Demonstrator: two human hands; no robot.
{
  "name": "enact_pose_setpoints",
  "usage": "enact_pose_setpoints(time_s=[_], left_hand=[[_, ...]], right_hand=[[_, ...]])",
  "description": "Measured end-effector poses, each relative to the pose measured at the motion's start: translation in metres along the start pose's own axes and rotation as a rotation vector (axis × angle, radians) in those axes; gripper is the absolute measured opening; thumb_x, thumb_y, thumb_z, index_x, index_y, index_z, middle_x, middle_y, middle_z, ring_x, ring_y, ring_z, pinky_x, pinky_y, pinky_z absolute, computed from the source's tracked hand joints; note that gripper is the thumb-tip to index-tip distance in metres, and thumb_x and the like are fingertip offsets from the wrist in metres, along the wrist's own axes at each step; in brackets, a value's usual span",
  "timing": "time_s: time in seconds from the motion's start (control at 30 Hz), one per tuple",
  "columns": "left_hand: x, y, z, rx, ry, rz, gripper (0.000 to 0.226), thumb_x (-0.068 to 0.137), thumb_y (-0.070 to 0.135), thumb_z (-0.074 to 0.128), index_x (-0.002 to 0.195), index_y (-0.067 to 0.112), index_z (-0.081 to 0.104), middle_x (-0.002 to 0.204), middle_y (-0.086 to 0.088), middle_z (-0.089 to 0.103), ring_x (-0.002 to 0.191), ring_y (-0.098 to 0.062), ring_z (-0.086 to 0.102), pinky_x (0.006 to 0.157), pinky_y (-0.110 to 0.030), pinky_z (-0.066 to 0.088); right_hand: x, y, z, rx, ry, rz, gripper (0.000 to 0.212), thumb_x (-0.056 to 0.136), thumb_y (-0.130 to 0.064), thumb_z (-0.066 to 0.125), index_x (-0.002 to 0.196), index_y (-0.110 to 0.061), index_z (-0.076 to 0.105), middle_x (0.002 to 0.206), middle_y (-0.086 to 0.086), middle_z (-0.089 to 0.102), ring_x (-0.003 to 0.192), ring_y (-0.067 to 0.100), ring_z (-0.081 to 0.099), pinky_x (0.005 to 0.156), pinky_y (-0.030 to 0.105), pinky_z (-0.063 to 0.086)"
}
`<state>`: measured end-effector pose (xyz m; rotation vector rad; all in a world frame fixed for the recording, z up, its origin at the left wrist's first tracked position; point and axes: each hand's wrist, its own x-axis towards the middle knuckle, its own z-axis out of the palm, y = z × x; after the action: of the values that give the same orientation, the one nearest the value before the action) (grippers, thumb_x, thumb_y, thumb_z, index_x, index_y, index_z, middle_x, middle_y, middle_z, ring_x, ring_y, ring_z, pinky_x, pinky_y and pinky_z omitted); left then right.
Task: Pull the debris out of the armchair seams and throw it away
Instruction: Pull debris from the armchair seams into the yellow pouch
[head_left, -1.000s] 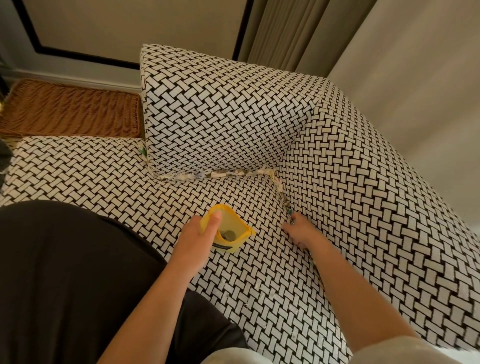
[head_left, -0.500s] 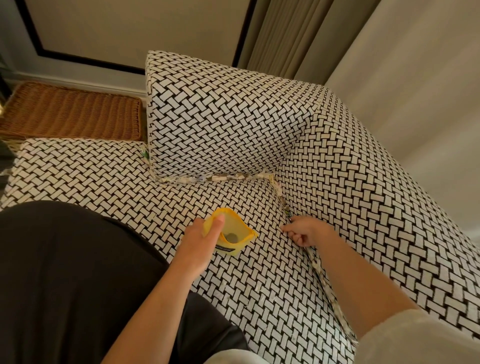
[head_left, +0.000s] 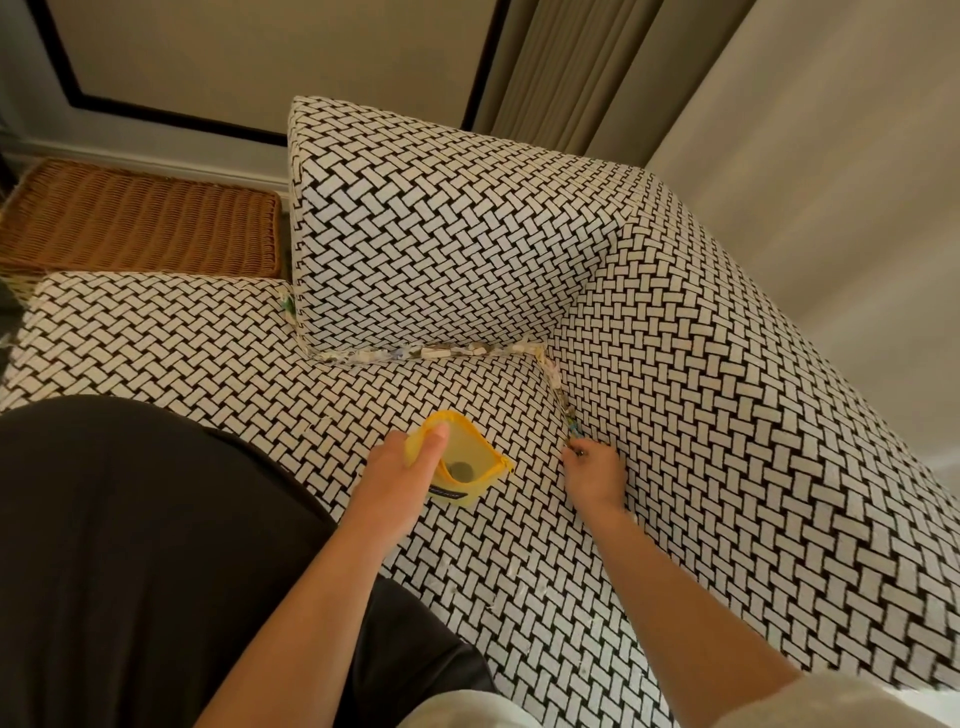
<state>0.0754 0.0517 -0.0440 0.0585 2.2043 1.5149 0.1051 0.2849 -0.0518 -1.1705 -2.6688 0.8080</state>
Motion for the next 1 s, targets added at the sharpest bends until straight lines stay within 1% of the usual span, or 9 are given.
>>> enact_pose_setpoints(time_s=[0.2, 0.27, 0.33, 0.4, 0.47, 0.57, 0.67, 0.87, 1.0], left_hand=[[-0.013, 0.009, 0.004, 0.093, 0.058, 0.051, 0.059, 0.082, 0.072, 0.025, 0.105, 0.023, 0.046, 0.108, -0.001, 0.047, 0.088, -0.013, 0.053, 0.073, -0.031, 0.05], [-0.022, 0.012, 0.012, 0.089, 0.111, 0.07, 0.062, 0.083, 0.069, 0.027, 0.113, 0.019, 0.048, 0.112, -0.002, 0.043, 0.088, -0.009, 0.049, 0.063, -0.02, 0.04], [-0.029, 0.014, 0.02, 0.082, 0.173, 0.058, 0.061, 0.084, 0.066, 0.029, 0.118, 0.017, 0.045, 0.114, -0.003, 0.04, 0.089, -0.012, 0.048, 0.063, -0.022, 0.04], [-0.036, 0.017, 0.028, 0.143, 0.216, 0.068, 0.062, 0.085, 0.064, 0.031, 0.123, 0.016, 0.041, 0.117, -0.003, 0.038, 0.09, -0.014, 0.049, 0.067, -0.026, 0.045], [-0.04, 0.019, 0.032, 0.176, 0.236, 0.09, 0.064, 0.085, 0.063, 0.033, 0.128, 0.015, 0.037, 0.121, -0.004, 0.036, 0.092, -0.016, 0.049, 0.07, -0.028, 0.047], [-0.043, 0.017, 0.036, 0.185, 0.266, 0.07, 0.076, 0.079, 0.071, 0.026, 0.132, 0.018, 0.035, 0.127, -0.005, 0.037, 0.102, -0.02, 0.049, 0.078, -0.034, 0.05], [-0.045, 0.011, 0.038, 0.224, 0.308, 0.058, 0.076, 0.079, 0.071, 0.022, 0.132, 0.02, 0.038, 0.127, -0.007, 0.042, 0.117, -0.027, 0.041, 0.086, -0.037, 0.043], [-0.042, 0.001, 0.031, 0.186, 0.282, 0.068, 0.086, 0.069, 0.086, 0.007, 0.114, 0.027, 0.05, 0.104, -0.002, 0.054, 0.102, -0.022, 0.052, 0.083, -0.041, 0.051], [-0.041, 0.004, 0.025, 0.215, 0.193, 0.098, 0.071, 0.076, 0.081, 0.012, 0.105, 0.031, 0.053, 0.091, 0.004, 0.06, 0.087, -0.014, 0.058, 0.073, -0.034, 0.051]], right_hand=[[-0.021, 0.005, 0.001, -0.015, 0.083, -0.102, 0.02, 0.096, -0.024, 0.047, 0.09, -0.013, 0.062, 0.069, -0.001, 0.06, 0.05, 0.009, 0.043, 0.045, 0.02, 0.035], [-0.027, 0.004, -0.002, 0.123, 0.036, -0.123, 0.019, 0.096, -0.022, 0.048, 0.083, -0.015, 0.06, 0.063, -0.006, 0.055, 0.046, 0.008, 0.037, 0.041, 0.019, 0.03], [-0.037, -0.004, -0.006, 0.312, -0.021, -0.142, 0.017, 0.095, -0.018, 0.05, 0.083, -0.014, 0.06, 0.059, -0.008, 0.05, 0.045, 0.008, 0.034, 0.04, 0.019, 0.029], [-0.054, -0.015, -0.015, 0.454, -0.045, -0.188, 0.015, 0.094, -0.017, 0.051, 0.088, -0.013, 0.064, 0.065, -0.003, 0.057, 0.049, 0.013, 0.045, 0.045, 0.027, 0.042], [-0.072, -0.025, -0.023, 0.519, -0.087, -0.275, 0.014, 0.094, -0.017, 0.051, 0.087, -0.019, 0.064, 0.082, -0.008, 0.065, 0.069, 0.005, 0.059, 0.065, 0.017, 0.051], [-0.095, -0.033, -0.028, 0.504, -0.171, -0.435, 0.019, 0.093, -0.016, 0.052, 0.082, -0.028, 0.061, 0.089, -0.009, 0.061, 0.083, 0.0, 0.057, 0.074, 0.011, 0.047], [-0.105, -0.032, -0.025, 0.452, -0.197, -0.506, 0.014, 0.093, -0.015, 0.053, 0.093, -0.016, 0.066, 0.091, -0.009, 0.052, 0.081, -0.002, 0.053, 0.075, 0.013, 0.047], [-0.059, -0.007, -0.025, 0.399, -0.08, -0.202, 0.025, 0.096, -0.017, 0.046, 0.119, -0.019, 0.054, 0.076, -0.008, 0.054, 0.048, 0.004, 0.038, 0.042, 0.012, 0.034], [-0.019, 0.015, -0.022, 0.262, -0.119, -0.038, 0.035, 0.096, -0.02, 0.048, 0.13, -0.015, 0.047, 0.072, -0.005, 0.052, 0.054, 0.009, 0.042, 0.051, 0.026, 0.043]])
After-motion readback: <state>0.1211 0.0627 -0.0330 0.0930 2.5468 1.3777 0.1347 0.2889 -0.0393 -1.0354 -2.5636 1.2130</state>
